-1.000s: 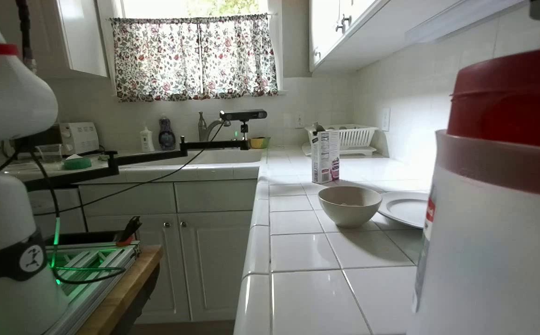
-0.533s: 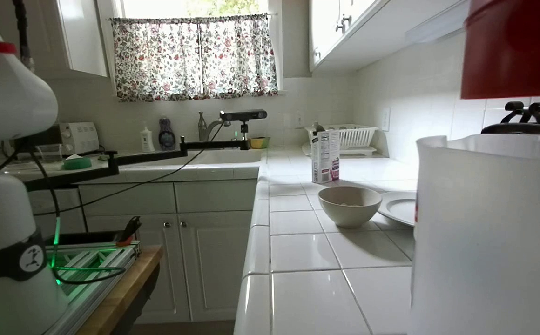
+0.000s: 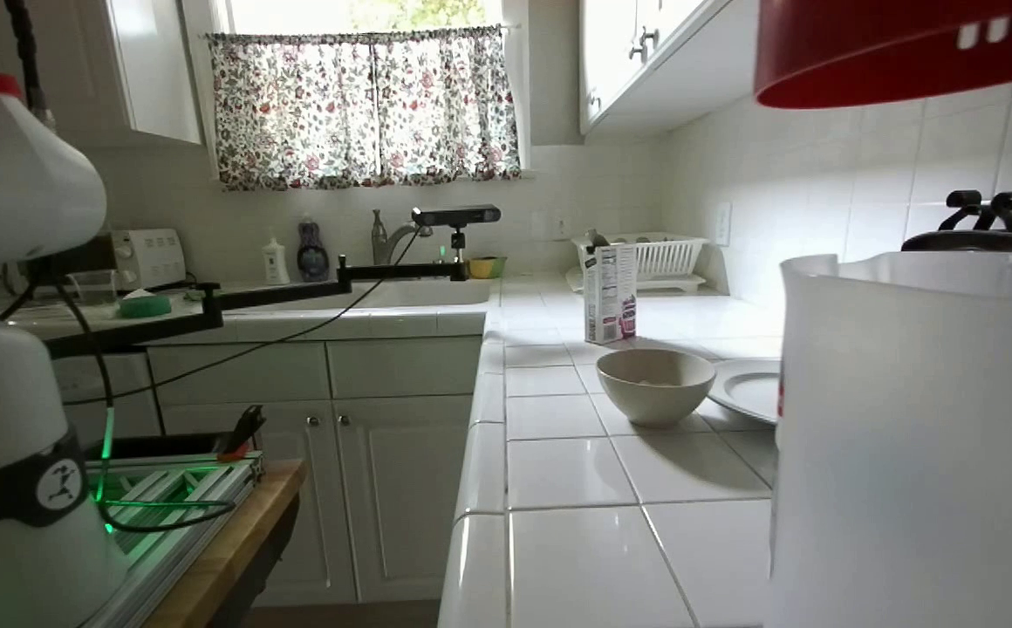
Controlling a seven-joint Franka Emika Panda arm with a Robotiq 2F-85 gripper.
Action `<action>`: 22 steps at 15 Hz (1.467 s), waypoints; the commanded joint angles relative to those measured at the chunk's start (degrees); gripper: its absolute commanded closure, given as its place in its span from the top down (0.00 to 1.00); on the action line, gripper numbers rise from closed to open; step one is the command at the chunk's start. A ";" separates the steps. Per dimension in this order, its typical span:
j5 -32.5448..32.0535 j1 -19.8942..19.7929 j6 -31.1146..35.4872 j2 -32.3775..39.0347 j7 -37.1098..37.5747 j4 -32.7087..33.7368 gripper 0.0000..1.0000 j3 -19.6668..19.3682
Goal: Open the jug, then put the white spoon inside the jug and then close it
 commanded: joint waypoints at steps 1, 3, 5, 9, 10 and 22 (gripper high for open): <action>-0.95 1.94 0.13 -4.61 -4.92 -5.45 0.08 1.14; -2.30 3.33 1.94 -6.96 -4.88 -9.57 0.08 2.24; -5.69 4.57 5.75 -8.90 -3.99 -14.30 0.08 3.52; -10.55 6.66 15.38 -11.03 -4.40 -23.71 0.08 4.88; -11.02 7.12 17.80 -11.02 -4.63 -25.66 0.08 4.96; -7.81 9.92 33.49 -9.18 -11.83 -38.81 0.08 4.20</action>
